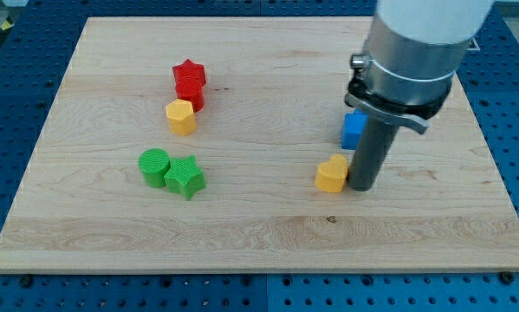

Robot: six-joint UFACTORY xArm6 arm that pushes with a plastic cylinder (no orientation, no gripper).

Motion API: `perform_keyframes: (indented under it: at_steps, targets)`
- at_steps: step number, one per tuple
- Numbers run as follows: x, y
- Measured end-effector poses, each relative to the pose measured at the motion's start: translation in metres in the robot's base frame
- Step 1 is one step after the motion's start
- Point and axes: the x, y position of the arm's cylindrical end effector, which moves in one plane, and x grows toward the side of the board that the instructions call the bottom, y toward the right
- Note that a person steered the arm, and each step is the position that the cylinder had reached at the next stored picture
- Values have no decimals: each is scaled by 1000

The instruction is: Move the yellow hexagon slightly right and up

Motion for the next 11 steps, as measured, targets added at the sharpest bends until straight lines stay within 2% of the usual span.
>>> perform_keyframes:
  at_steps: [3, 5, 6, 7, 8, 9, 11]
  targets:
    - [-7, -84]
    - [-30, -127]
    - [-32, -135]
    - [-28, -116]
    - [-47, -106]
    - [-61, -111]
    - [-61, -132]
